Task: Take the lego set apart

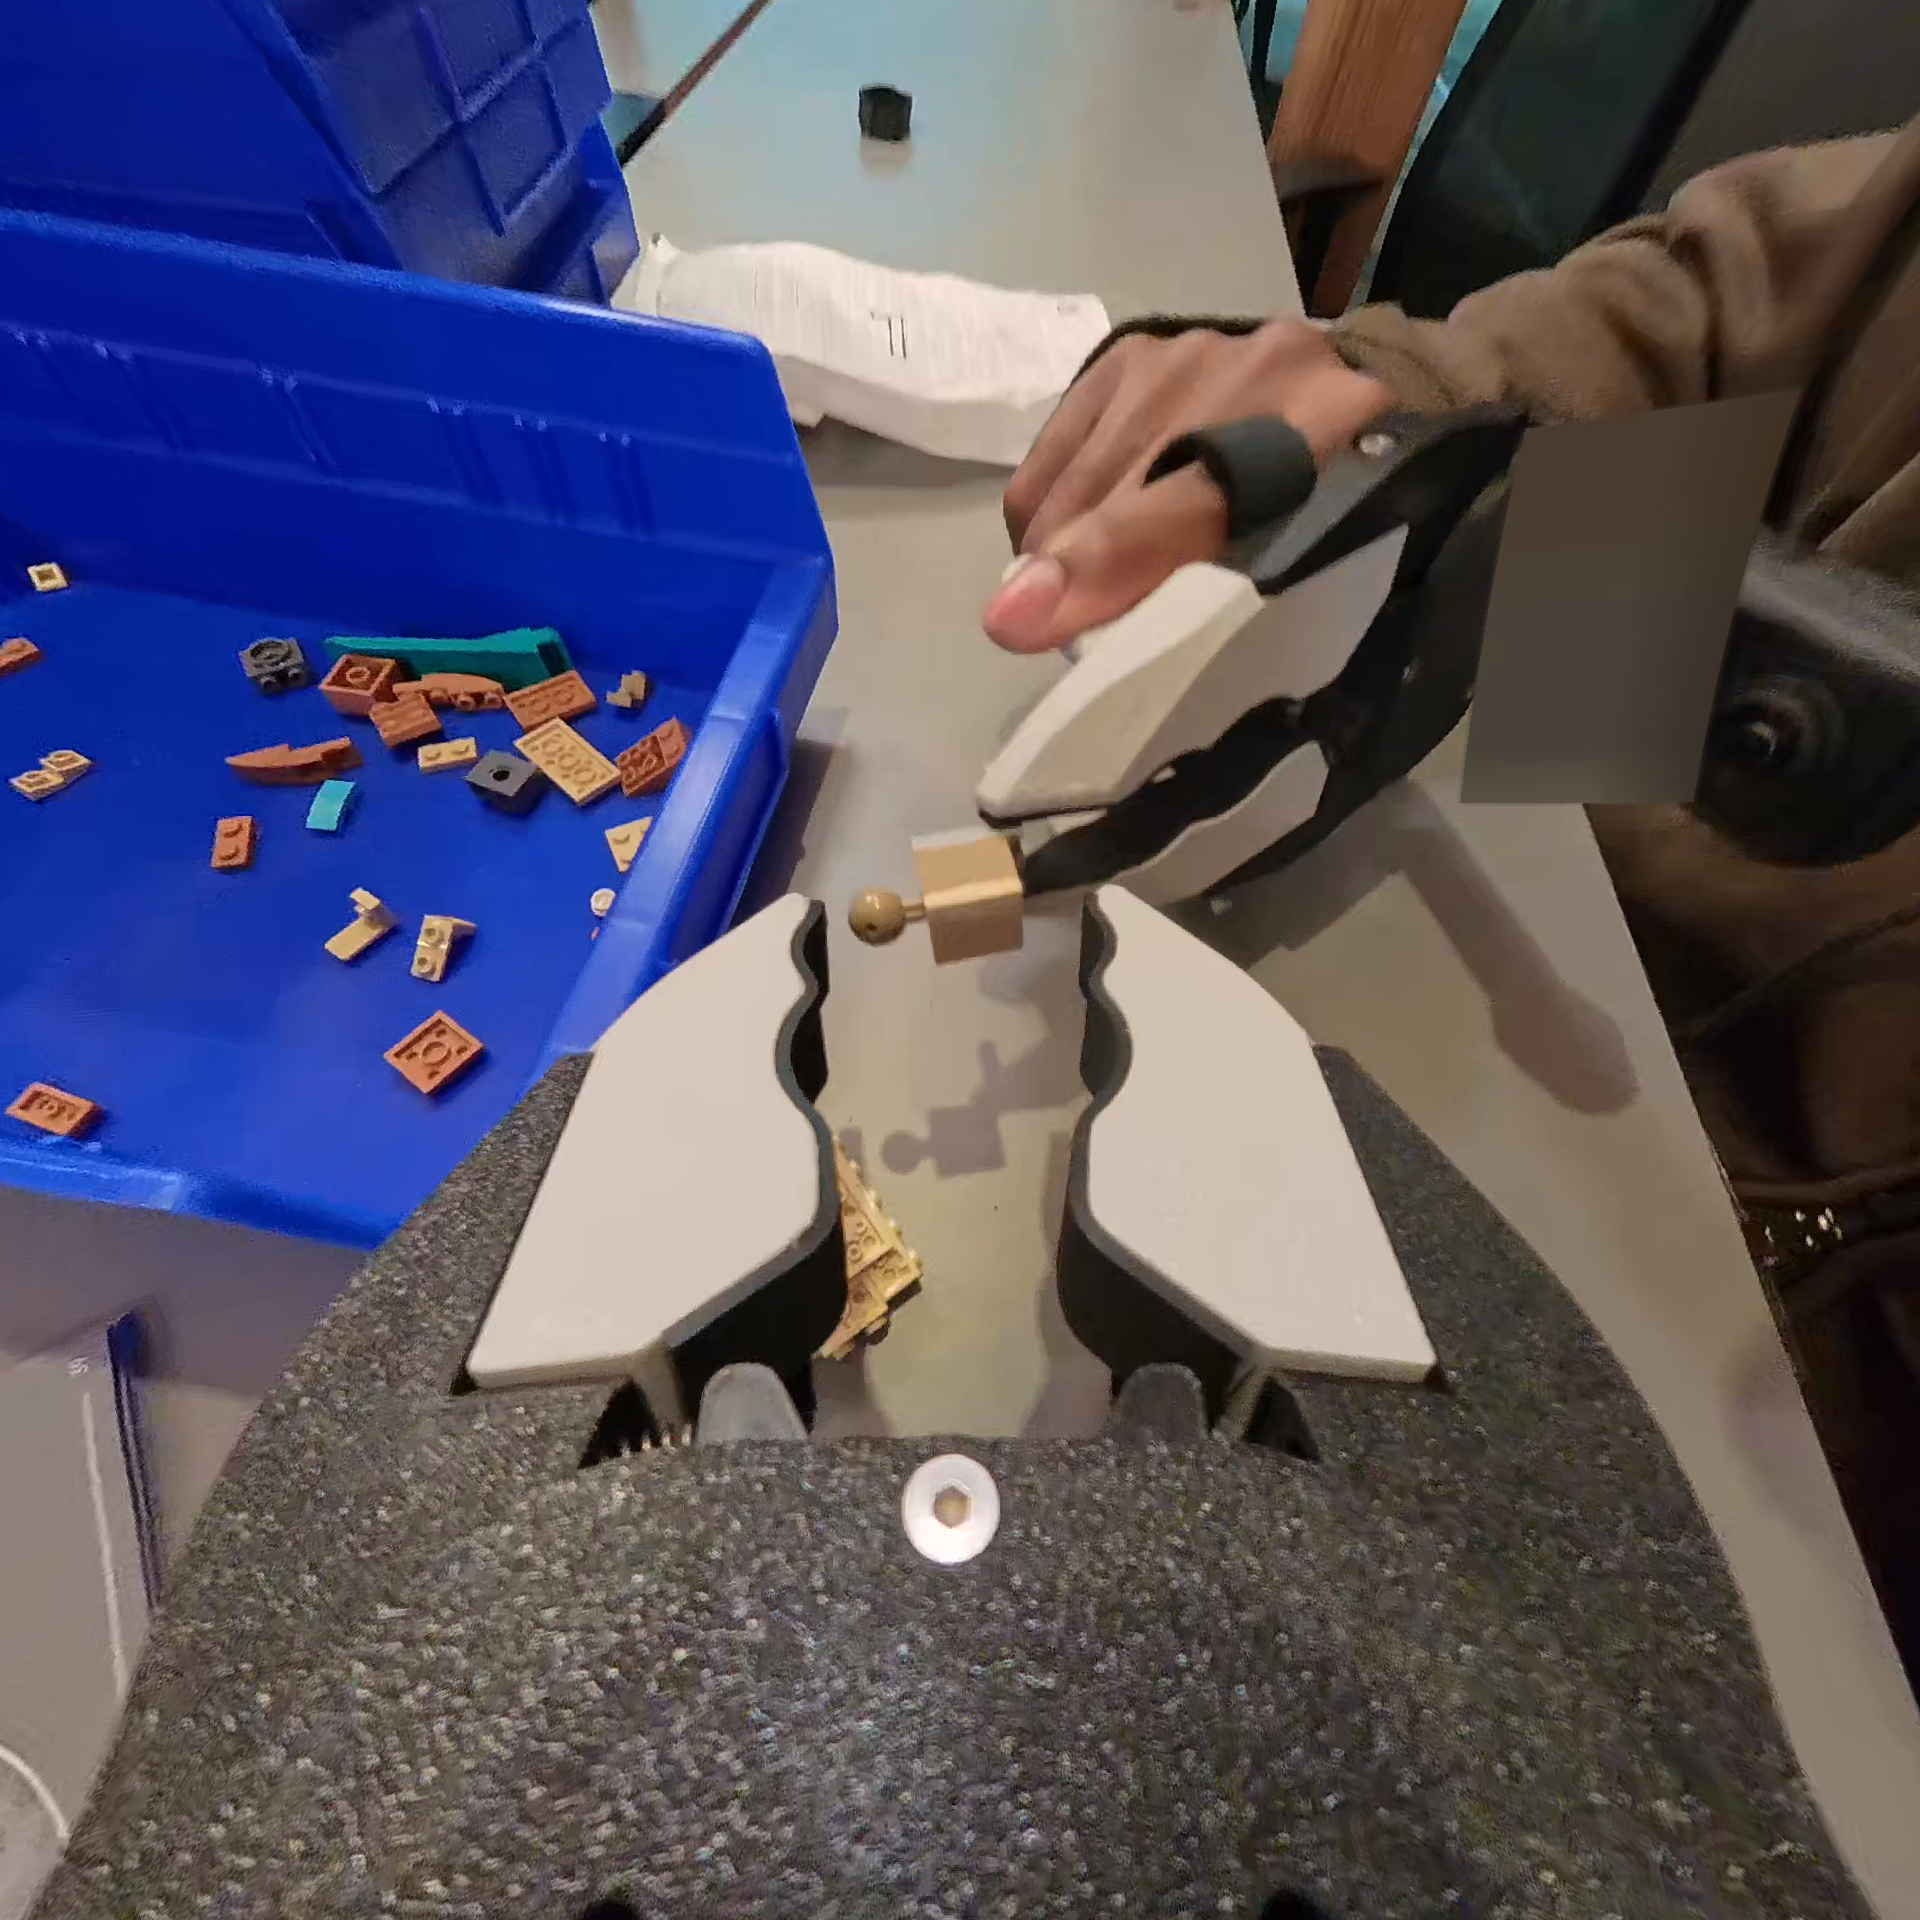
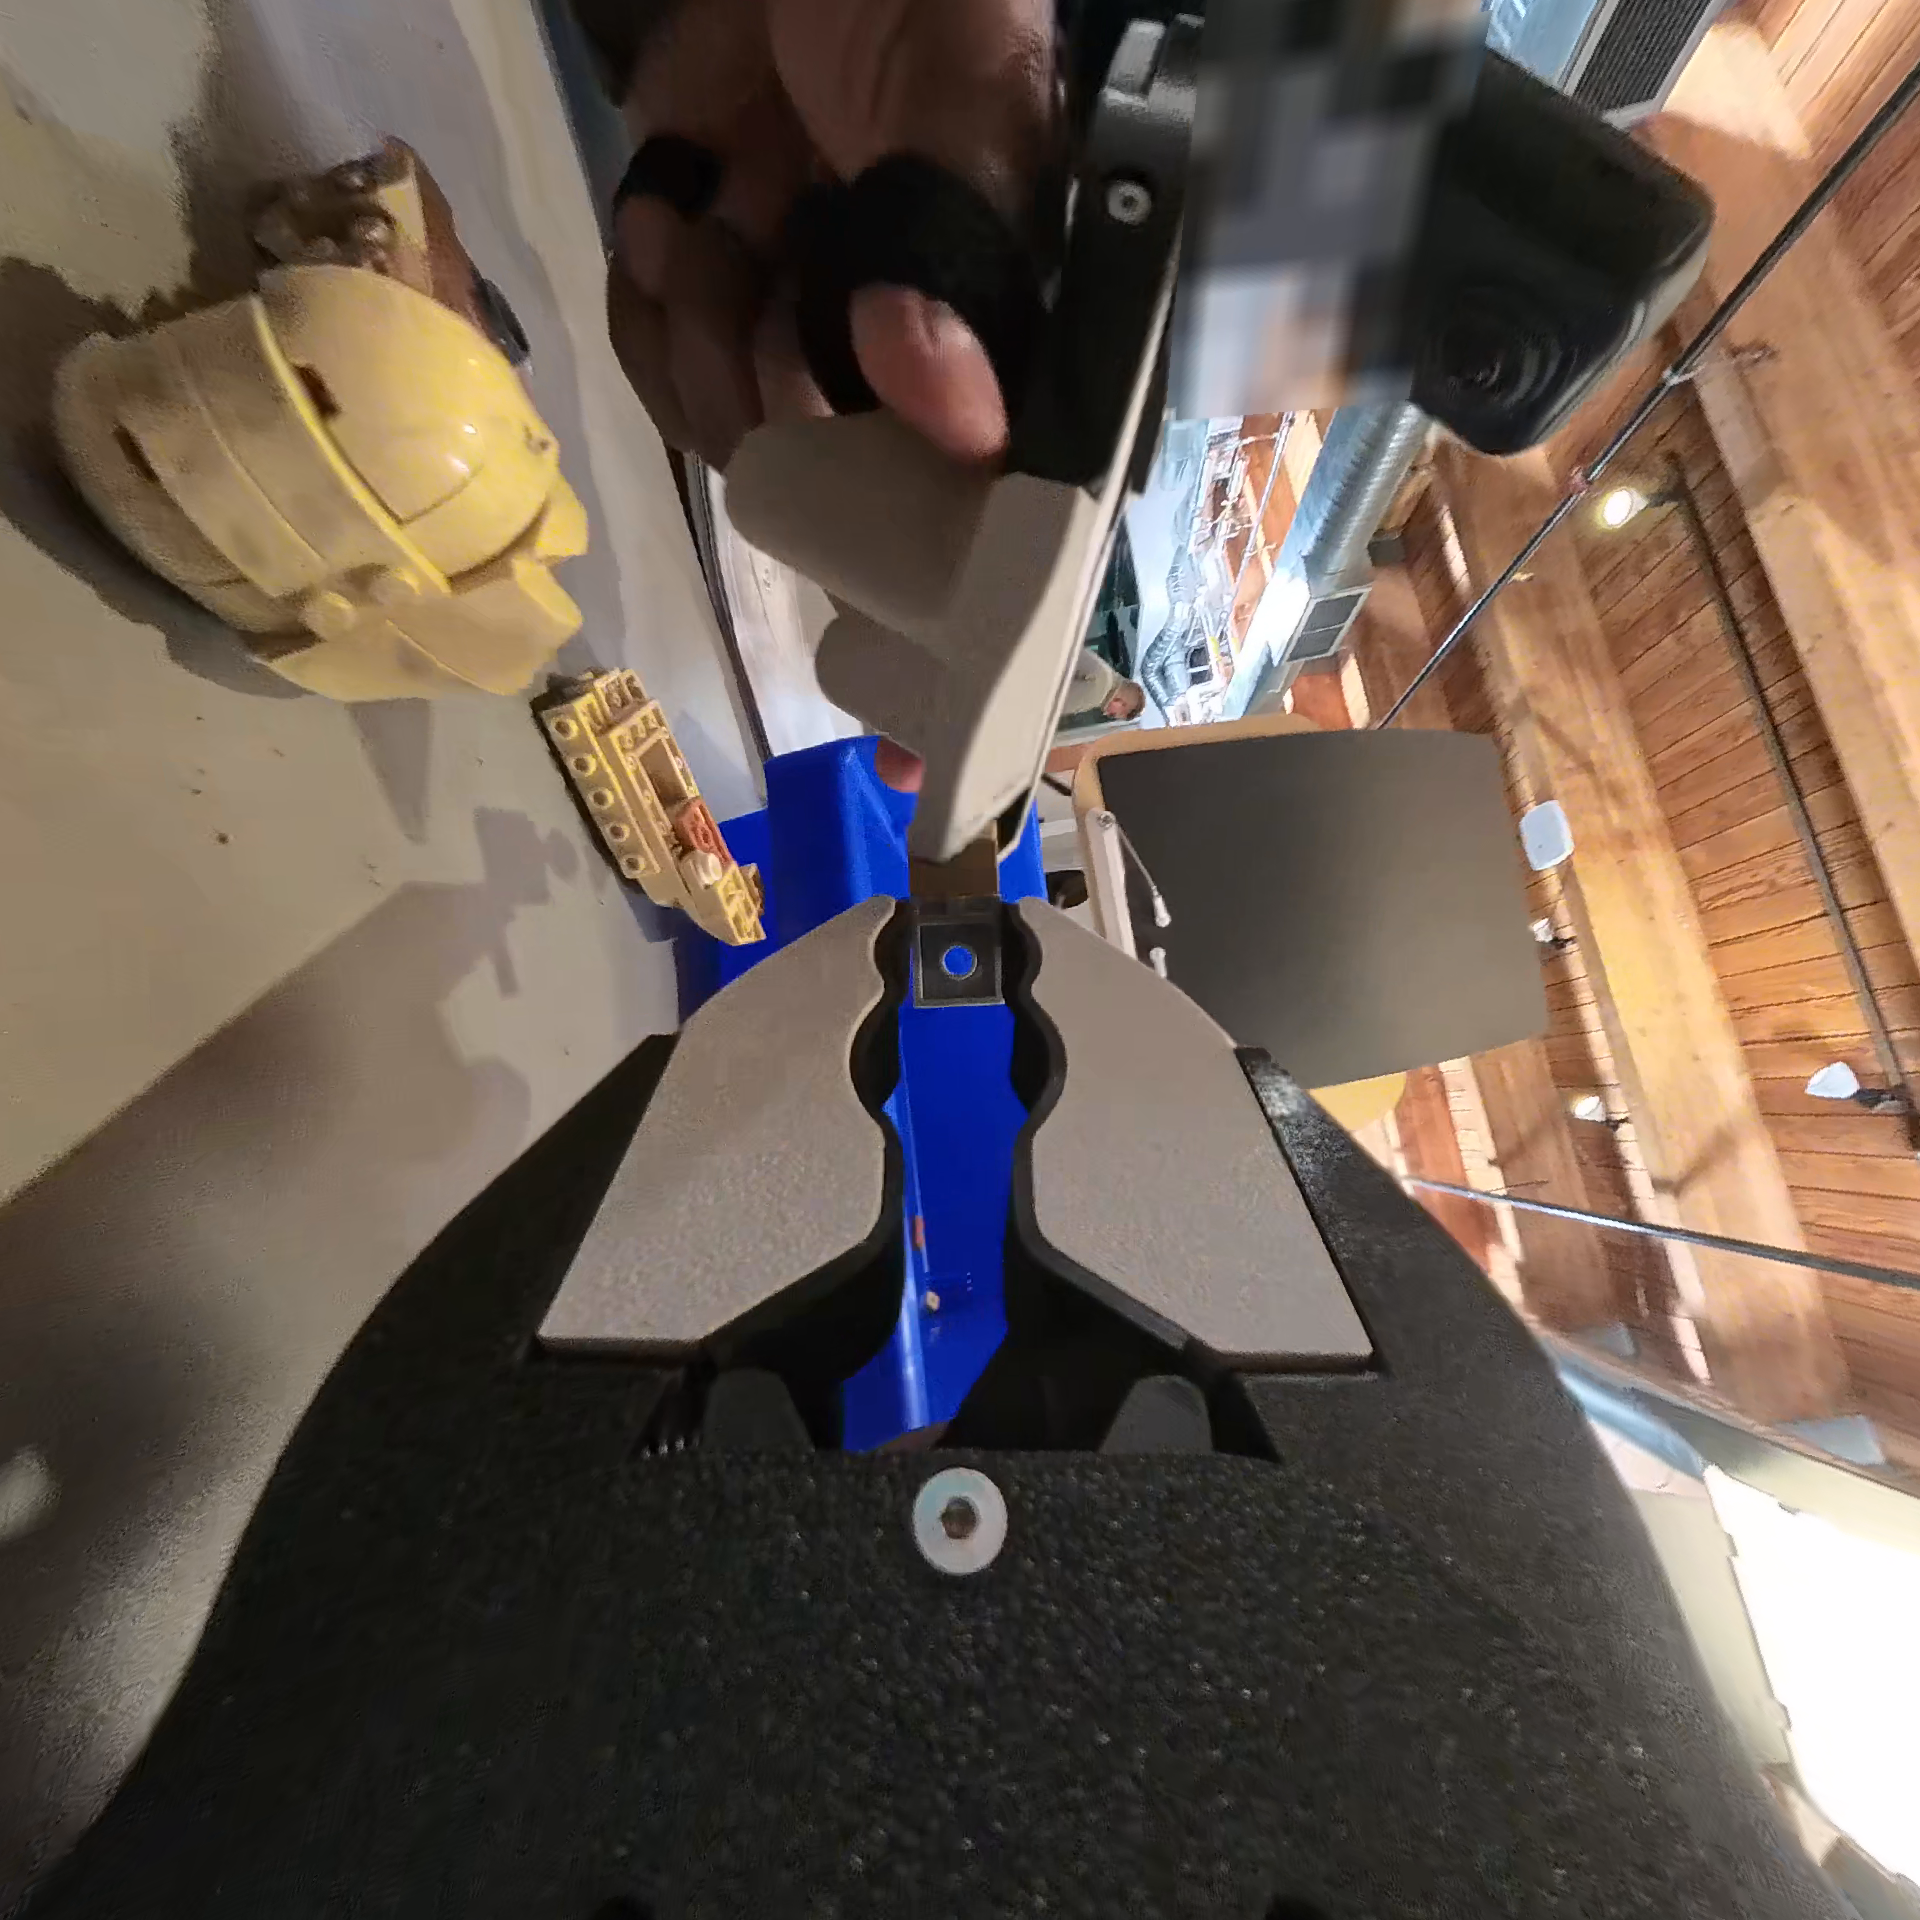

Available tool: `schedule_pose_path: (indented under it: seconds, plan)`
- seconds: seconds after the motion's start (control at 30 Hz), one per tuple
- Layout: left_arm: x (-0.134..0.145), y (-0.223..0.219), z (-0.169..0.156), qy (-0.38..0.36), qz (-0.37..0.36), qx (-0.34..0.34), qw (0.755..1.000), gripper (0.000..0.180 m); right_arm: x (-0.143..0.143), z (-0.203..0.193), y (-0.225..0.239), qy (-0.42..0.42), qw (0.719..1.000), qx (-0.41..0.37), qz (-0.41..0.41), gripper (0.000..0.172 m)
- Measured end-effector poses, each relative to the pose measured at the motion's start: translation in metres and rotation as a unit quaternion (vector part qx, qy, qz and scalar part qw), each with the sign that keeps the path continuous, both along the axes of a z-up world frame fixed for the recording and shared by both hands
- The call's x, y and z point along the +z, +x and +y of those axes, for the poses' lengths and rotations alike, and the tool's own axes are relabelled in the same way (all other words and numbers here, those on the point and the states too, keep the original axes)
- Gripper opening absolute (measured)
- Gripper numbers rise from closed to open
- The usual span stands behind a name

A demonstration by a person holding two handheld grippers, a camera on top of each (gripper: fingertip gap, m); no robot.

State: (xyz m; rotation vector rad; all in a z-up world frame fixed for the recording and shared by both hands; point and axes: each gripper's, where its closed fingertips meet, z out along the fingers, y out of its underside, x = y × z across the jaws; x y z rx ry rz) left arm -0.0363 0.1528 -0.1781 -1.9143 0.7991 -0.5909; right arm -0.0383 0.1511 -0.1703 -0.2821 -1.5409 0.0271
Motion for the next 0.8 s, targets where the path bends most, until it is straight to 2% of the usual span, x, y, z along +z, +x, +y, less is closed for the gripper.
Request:
schedule_pose_path:
  seconds: [0.13,0.23,0.33,0.43,0.5,0.7,0.8]
  plan:
    - [0.0,0.002,0.001,0.011,0.001,0.001,1.0,0.032,0.001,-0.006,0.0,0.023,1.0,0.01,0.008,0.016]
    - [0.001,0.001,0.002,0.032,0.024,-0.001,0.999,0.032,0.002,-0.006,0.0,0.003,1.0,0.015,0.007,0.017]
    - [0.005,-0.003,0.002,0.089,0.072,-0.009,0.993,0.032,0.005,-0.002,0.002,-0.088,0.996,0.03,-0.003,0.023]
    - [0.009,-0.007,0.002,0.153,0.127,-0.014,0.98,0.032,0.008,0.004,0.005,-0.211,0.975,0.062,-0.023,0.027]
    - [0.012,-0.006,0.001,0.19,0.147,-0.022,0.97,0.032,0.009,0.005,0.008,-0.259,0.962,0.081,-0.034,0.027]
    - [0.009,0.003,-0.003,0.249,0.202,-0.052,0.946,0.032,0.003,-0.008,0.009,-0.259,0.958,0.109,-0.059,0.026]
    - [0.006,0.007,-0.005,0.259,0.214,-0.063,0.94,0.032,0.0,-0.016,0.011,-0.254,0.957,0.126,-0.068,0.018]
